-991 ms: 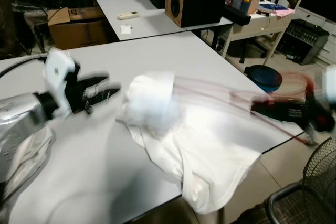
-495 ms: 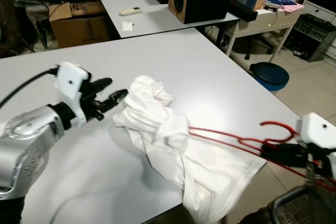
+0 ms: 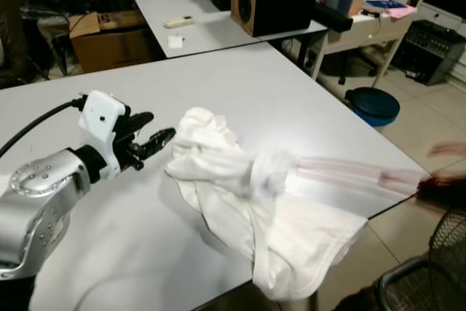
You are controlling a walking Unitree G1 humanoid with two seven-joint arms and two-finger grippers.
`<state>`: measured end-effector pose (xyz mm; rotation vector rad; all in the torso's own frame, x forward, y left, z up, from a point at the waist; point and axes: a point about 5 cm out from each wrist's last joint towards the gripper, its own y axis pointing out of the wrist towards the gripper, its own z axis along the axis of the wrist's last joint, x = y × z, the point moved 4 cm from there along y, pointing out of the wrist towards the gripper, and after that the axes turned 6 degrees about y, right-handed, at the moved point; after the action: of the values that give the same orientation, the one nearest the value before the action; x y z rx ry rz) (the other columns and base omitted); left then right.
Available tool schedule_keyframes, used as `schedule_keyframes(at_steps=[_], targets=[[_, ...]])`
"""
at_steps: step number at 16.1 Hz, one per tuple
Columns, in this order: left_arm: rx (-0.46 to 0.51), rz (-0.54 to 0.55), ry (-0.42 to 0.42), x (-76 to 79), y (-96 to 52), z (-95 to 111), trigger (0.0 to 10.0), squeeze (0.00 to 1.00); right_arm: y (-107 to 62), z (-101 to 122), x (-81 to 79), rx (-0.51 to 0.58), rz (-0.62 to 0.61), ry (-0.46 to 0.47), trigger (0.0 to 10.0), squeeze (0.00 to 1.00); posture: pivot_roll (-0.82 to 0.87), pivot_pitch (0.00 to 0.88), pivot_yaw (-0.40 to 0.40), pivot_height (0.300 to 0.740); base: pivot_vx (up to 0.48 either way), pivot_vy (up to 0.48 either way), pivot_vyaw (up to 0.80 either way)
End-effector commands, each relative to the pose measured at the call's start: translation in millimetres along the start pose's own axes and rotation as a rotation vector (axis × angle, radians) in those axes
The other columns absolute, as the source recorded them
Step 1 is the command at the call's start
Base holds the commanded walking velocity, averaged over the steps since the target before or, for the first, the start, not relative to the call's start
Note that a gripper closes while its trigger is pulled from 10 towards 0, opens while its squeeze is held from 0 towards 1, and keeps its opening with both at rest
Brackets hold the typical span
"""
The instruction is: Hang hanger
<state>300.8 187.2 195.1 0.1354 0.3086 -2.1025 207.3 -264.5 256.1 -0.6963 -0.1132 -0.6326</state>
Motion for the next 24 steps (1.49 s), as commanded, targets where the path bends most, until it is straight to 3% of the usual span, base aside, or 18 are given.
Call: schedule_keyframes(at_steps=[1, 2, 4, 5, 6, 7, 9, 10, 13, 14, 16, 17, 19, 20, 22, 24], targets=[[0.039, 0.041, 0.011, -5.3, 0.2, 8.4, 10.0, 0.0, -9.4, 15.6, 20.6, 0.074, -0.14, -0.045, 10.0, 0.0, -0.07, 0.0, 0.005, 0.74, 0.0, 0.0, 0.0], [0.046, 0.05, 0.007, -6.1, 0.5, 9.0, 10.0, 0.0, -9.8, 20.0, 25.4, 0.106, -0.175, -0.058, 10.0, 0.0, -0.07, 0.0, 0.005, 0.74, 0.0, 0.0, 0.0], [0.056, 0.084, -0.016, -8.4, 3.2, 9.1, 10.0, 0.0, 1.2, 25.0, 22.1, 0.196, -0.161, 0.023, 10.0, 0.0, -0.07, 0.0, 0.005, 0.74, 0.0, 0.0, 0.0], [0.059, 0.083, -0.019, -7.0, 4.2, 9.3, 10.0, 0.0, 9.6, 23.7, 13.7, 0.208, -0.114, 0.056, 10.0, 0.0, -0.07, 0.0, 0.007, 0.74, 0.0, 0.0, 0.0], [0.066, 0.05, -0.016, 1.9, 6.3, 10.4, 10.0, 0.0, 37.3, 1.2, -29.7, 0.104, 0.093, 0.036, 10.0, 0.0, -0.07, 0.0, 0.007, 0.74, 0.0, 0.0, 0.0], [0.062, 0.043, -0.016, 3.6, 6.5, 10.2, 10.0, 0.0, 43.2, -11.5, -28.8, 0.035, 0.066, 0.078, 10.0, 0.0, -0.07, 0.0, 0.008, 0.74, 0.0, 0.0, 0.0], [0.053, 0.018, -0.003, 7.3, 6.9, 9.6, 10.0, 0.0, 39.2, -34.0, -31.9, -0.126, 0.089, 0.042, 10.0, 0.0, -0.07, 0.0, 0.012, 0.74, 0.0, 0.0, 0.0], [0.052, 0.014, -0.003, 8.1, 7.3, 9.5, 10.0, 0.0, 37.1, -35.8, -27.0, -0.144, 0.058, 0.064, 10.0, 0.0, -0.07, 0.0, 0.012, 0.74, 0.0, 0.0, 0.0], [0.073, -0.033, -0.007, 16.4, 13.4, 13.9, 10.0, 0.0, 32.5, -38.7, -23.9, -0.206, 0.032, 0.008, 10.0, 0.0, -0.07, 0.0, 0.016, 0.74, 0.0, 0.0, 0.0], [0.096, -0.107, -0.008, 31.6, 23.9, 18.7, 10.0, 0.0, 29.5, -43.0, -21.1, -0.26, 0.018, -0.018, 10.0, 0.0, -0.07, 0.0, 0.02, 0.74, 0.0, 0.0, 0.0], [0.083, -0.138, 0.021, 41.7, 34.3, 16.1, 10.0, 0.0, 17.6, -57.7, -16.6, -0.405, 0.003, -0.057, 10.0, 0.0, -0.08, 0.0, 0.024, 0.74, 0.0, 0.0, 0.0], [0.07, -0.147, 0.06, 46.7, 43.3, 14.0, 10.0, 0.0, 9.0, -63.1, -9.6, -0.482, -0.023, -0.119, 10.0, 0.0, -0.09, 0.0, 0.031, 0.74, 0.0, 0.0, 0.0], [0.08, -0.143, 0.084, 49.9, 55.9, 17.3, 10.0, 0.0, 2.9, -50.6, 10.8, -0.441, -0.15, -0.182, 10.0, 0.0, -0.1, 0.0, 0.042, 0.74, 0.0, 0.0, 0.0], [0.096, -0.123, 0.074, 48.9, 63.1, 21.2, 10.0, 0.0, -0.4, -27.8, 11.1, -0.301, -0.168, -0.167, 10.0, 0.0, -0.11, 0.0, 0.054, 0.74, 0.0, 0.0, 0.0], [0.075, -0.129, 0.116, 51.4, 70.2, 15.7, 10.0, 0.0, -12.9, -1.4, -0.9, -0.156, -0.096, -0.137, 10.0, 0.0, -0.13, 0.0, 0.069, 0.74, 0.0, 0.0, 0.0], [0.073, -0.118, 0.117, 53.9, 79.0, 12.6, 10.0, 0.0, -31.6, 28.5, 2.6, 0.002, -0.099, -0.129, 10.0, 0.0, -0.15, 0.0, 0.078, 0.74, 0.0, 0.0, 0.0]])
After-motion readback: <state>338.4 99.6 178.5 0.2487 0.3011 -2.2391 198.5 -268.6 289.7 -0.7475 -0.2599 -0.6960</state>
